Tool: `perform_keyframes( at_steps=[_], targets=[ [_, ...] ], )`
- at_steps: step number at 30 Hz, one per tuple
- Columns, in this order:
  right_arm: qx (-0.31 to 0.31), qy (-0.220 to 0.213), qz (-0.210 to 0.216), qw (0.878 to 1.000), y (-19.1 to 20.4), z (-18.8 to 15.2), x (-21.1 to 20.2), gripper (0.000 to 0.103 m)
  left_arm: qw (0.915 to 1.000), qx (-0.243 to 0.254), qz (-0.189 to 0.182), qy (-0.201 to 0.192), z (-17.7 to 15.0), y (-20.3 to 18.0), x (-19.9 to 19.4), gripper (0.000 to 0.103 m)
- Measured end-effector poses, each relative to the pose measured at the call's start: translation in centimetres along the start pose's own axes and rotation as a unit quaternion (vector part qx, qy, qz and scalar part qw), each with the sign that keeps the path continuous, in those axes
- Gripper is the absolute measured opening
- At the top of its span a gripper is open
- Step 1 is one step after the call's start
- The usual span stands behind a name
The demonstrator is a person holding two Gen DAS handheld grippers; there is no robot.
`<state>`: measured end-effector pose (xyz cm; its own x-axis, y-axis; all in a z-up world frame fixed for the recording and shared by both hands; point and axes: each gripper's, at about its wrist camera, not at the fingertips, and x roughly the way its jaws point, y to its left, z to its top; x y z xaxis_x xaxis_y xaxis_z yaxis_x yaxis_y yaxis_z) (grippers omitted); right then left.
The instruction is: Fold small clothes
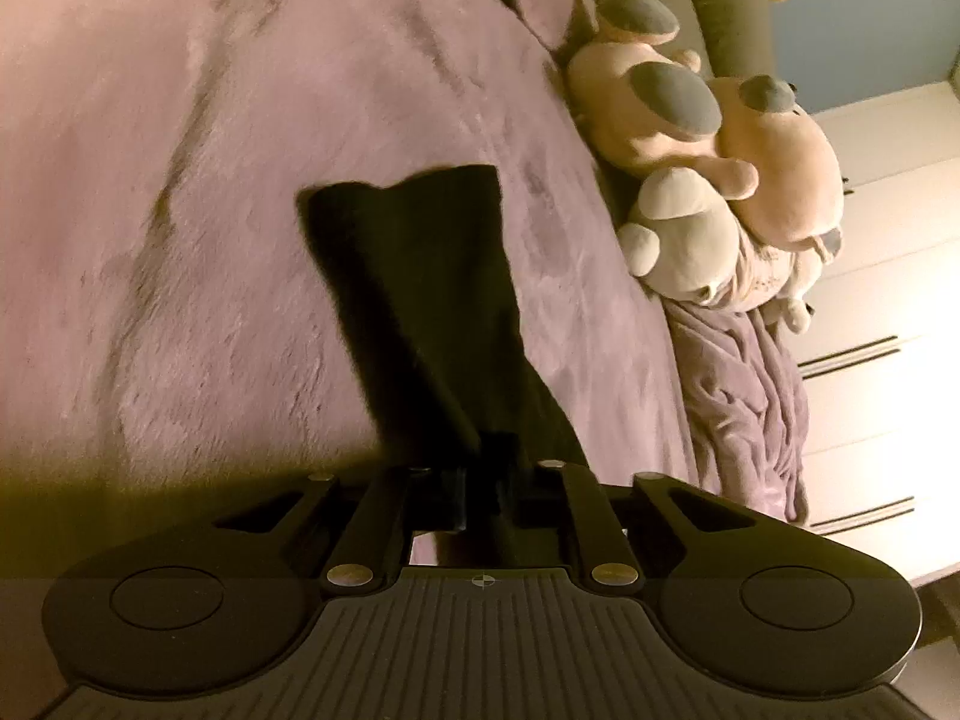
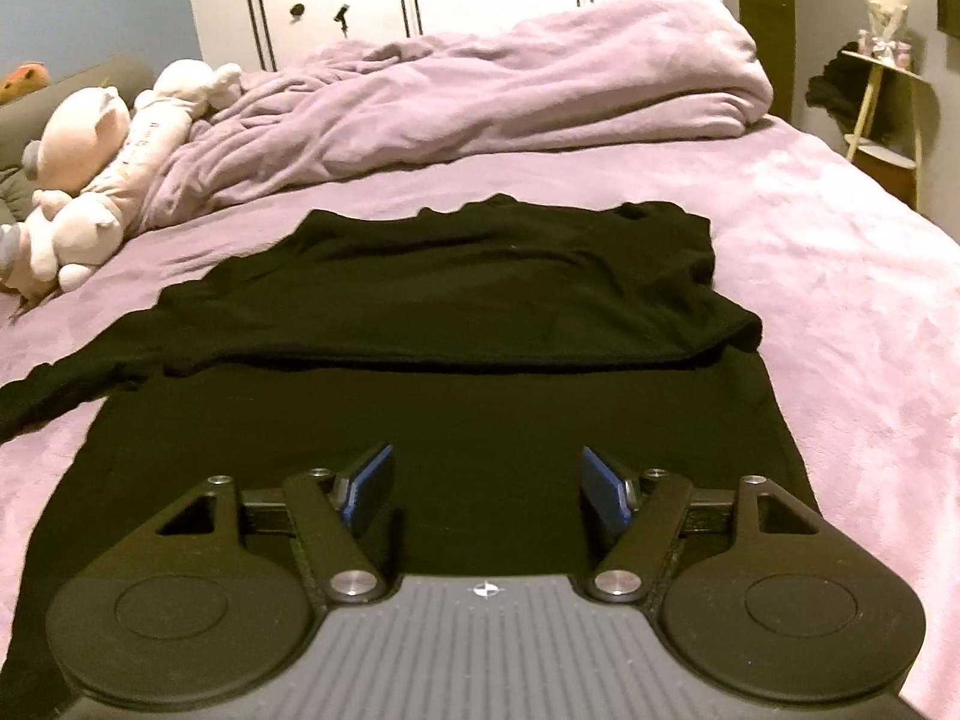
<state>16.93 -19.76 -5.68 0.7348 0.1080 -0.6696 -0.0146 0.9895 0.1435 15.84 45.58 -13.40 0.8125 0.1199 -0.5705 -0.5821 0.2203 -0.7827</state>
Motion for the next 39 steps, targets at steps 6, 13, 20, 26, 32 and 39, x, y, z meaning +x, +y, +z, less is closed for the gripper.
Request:
perform_keyframes(
  at_steps=[6, 13, 20, 26, 32, 39],
  targets=[
    [-0.001, -0.003, 0.002, 1.0, -0.1, -0.1, -0.6, 0.068, 0.9846, 0.174, -0.002, -0.016, -1.6, -6.1, -1.7, 0.005],
    [0.04, -0.003, 0.023, 0.999, -1.3, 0.2, -1.0, 0.068, 0.9078, 0.386, -0.162, 0.026, -13.5, -19.6, -5.3, 0.005],
    [0.034, -0.019, 0.034, 0.999, -1.4, 0.3, -2.3, 0.068, 0.8283, 0.502, -0.192, 0.157, -29.4, -24.2, -2.9, 0.022],
    [0.009, -0.002, 0.088, 0.996, -1.3, 2.3, -1.4, 0.085, 0.8358, 0.516, -0.085, 0.167, -30.8, -20.0, -1.0, 0.028],
    [0.012, 0.004, 0.133, 0.991, 1.7, 6.0, 3.3, 0.085, 0.8478, 0.51, -0.039, 0.14, -28.0, -17.7, -0.6, 0.037],
    [0.101, 0.057, 0.145, 0.983, 3.3, 10.6, 11.4, 0.069, 0.8455, 0.513, -0.029, 0.145, -27.1, -15.8, -0.2, 0.04]
  ],
)
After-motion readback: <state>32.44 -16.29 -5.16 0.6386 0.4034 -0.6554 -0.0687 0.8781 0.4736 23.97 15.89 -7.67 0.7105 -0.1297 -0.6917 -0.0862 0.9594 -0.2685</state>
